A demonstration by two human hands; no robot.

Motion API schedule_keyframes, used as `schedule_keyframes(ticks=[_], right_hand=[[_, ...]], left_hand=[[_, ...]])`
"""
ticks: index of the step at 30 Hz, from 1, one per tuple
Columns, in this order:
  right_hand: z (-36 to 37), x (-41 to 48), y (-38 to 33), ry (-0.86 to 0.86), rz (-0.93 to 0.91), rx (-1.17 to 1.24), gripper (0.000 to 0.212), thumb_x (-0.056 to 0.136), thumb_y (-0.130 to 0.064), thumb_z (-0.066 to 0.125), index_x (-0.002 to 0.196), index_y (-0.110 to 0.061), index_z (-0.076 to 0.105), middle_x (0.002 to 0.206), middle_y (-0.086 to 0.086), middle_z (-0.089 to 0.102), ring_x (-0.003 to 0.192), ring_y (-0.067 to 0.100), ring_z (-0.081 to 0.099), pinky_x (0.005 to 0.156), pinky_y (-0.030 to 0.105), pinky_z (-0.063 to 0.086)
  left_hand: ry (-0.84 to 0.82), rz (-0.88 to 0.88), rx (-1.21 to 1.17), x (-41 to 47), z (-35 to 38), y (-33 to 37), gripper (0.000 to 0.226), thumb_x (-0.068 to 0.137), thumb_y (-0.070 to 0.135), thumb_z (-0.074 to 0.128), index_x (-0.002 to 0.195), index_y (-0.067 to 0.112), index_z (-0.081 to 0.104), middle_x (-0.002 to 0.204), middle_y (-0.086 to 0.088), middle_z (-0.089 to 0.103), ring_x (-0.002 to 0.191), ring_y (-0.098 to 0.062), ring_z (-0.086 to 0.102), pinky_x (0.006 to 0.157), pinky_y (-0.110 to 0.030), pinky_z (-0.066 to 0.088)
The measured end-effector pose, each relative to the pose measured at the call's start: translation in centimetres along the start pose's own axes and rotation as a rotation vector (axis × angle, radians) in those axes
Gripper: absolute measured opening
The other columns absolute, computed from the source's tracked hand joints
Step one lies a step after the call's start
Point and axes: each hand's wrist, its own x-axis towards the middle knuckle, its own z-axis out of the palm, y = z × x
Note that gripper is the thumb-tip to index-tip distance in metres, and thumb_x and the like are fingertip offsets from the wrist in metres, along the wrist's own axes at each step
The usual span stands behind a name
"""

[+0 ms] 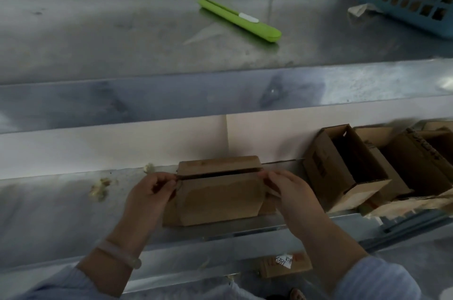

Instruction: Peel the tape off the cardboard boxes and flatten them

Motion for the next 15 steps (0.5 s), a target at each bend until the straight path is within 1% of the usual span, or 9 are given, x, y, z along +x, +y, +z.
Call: schedule_keyframes(ticks=[2,5,7,8,10,11,12,13,15], right_hand=[[0.2,0.1,-0.3,-0.014,0.033,-0.037,0.026,0.099,-0.015,0.050,0.093,-0.013,0.075,0.097,0.005,0.073,0.099,0.022,0.066,0.095,0.042,0.051],[0.5,0.2,-0.4,0.008,0.003,-0.107,0.026,0.101,-0.015,0.047,0.094,-0.023,0.071,0.100,0.002,0.070,0.100,0.019,0.064,0.093,0.040,0.052],[0.7,0.3,-0.3,0.007,-0.044,-0.232,0.028,0.101,-0.018,0.046,0.090,-0.031,0.068,0.101,0.000,0.070,0.099,0.017,0.064,0.095,0.040,0.051],[0.8,0.3,-0.2,0.008,-0.054,-0.270,0.028,0.101,-0.020,0.046,0.088,-0.030,0.069,0.100,0.002,0.070,0.098,0.018,0.064,0.095,0.041,0.050],[0.7,0.5,-0.2,0.004,-0.009,-0.229,0.026,0.099,-0.023,0.048,0.090,-0.018,0.072,0.098,0.013,0.071,0.098,0.027,0.065,0.096,0.046,0.050],[0.7,0.6,-0.4,-0.011,0.032,-0.157,0.028,0.099,-0.025,0.049,0.095,-0.011,0.073,0.099,0.017,0.071,0.099,0.030,0.065,0.096,0.046,0.051],[0.7,0.8,-0.5,-0.032,0.075,-0.088,0.031,0.099,-0.029,0.049,0.099,-0.008,0.073,0.100,0.017,0.072,0.099,0.030,0.066,0.095,0.044,0.051],[0.6,1.1,-0.5,-0.053,0.100,-0.061,0.034,0.098,-0.033,0.051,0.101,-0.009,0.073,0.099,0.014,0.073,0.099,0.028,0.067,0.095,0.043,0.052],[0.2,1.5,-0.8,-0.110,0.081,-0.190,0.028,0.095,-0.037,0.057,0.100,-0.016,0.075,0.097,0.005,0.074,0.098,0.022,0.067,0.097,0.041,0.051]], left_hand=[[-0.043,-0.008,0.069,0.0,-0.3,0.0,0.017,0.089,0.012,0.064,0.086,0.025,0.073,0.086,0.003,0.073,0.084,-0.015,0.070,0.088,-0.041,0.055],[-0.080,-0.024,0.024,-0.5,-0.6,0.5,0.030,0.090,0.006,0.061,0.086,0.033,0.071,0.094,0.002,0.073,0.084,-0.009,0.069,0.087,-0.030,0.054],[-0.103,0.045,0.110,-0.5,-0.8,0.7,0.031,0.090,0.004,0.059,0.096,0.033,0.070,0.098,0.004,0.069,0.088,-0.009,0.065,0.079,-0.019,0.049],[-0.117,0.074,0.150,-0.5,-0.8,0.8,0.031,0.090,0.006,0.060,0.105,0.032,0.068,0.100,0.007,0.066,0.090,-0.008,0.062,0.076,-0.015,0.045],[-0.191,0.074,0.154,-0.5,-1.0,1.2,0.036,0.091,0.012,0.062,0.121,0.032,0.061,0.106,0.008,0.062,0.096,-0.005,0.059,0.074,-0.011,0.041],[-0.239,0.048,0.121,-0.3,-1.1,1.3,0.040,0.091,0.014,0.062,0.127,0.031,0.057,0.111,0.007,0.060,0.100,-0.005,0.059,0.075,-0.011,0.042],[-0.292,0.022,0.097,-0.1,-1.2,1.4,0.044,0.090,0.016,0.063,0.131,0.030,0.053,0.115,0.005,0.058,0.104,-0.006,0.058,0.077,-0.011,0.043],[-0.345,-0.002,0.091,0.0,-1.3,1.5,0.049,0.089,0.016,0.064,0.134,0.030,0.049,0.118,0.004,0.056,0.106,-0.005,0.057,0.079,-0.012,0.044],[-0.443,-0.032,0.116,0.1,-1.6,1.7,0.061,0.086,0.019,0.068,0.139,0.030,0.041,0.125,0.005,0.052,0.110,-0.005,0.054,0.086,-0.017,0.047]])
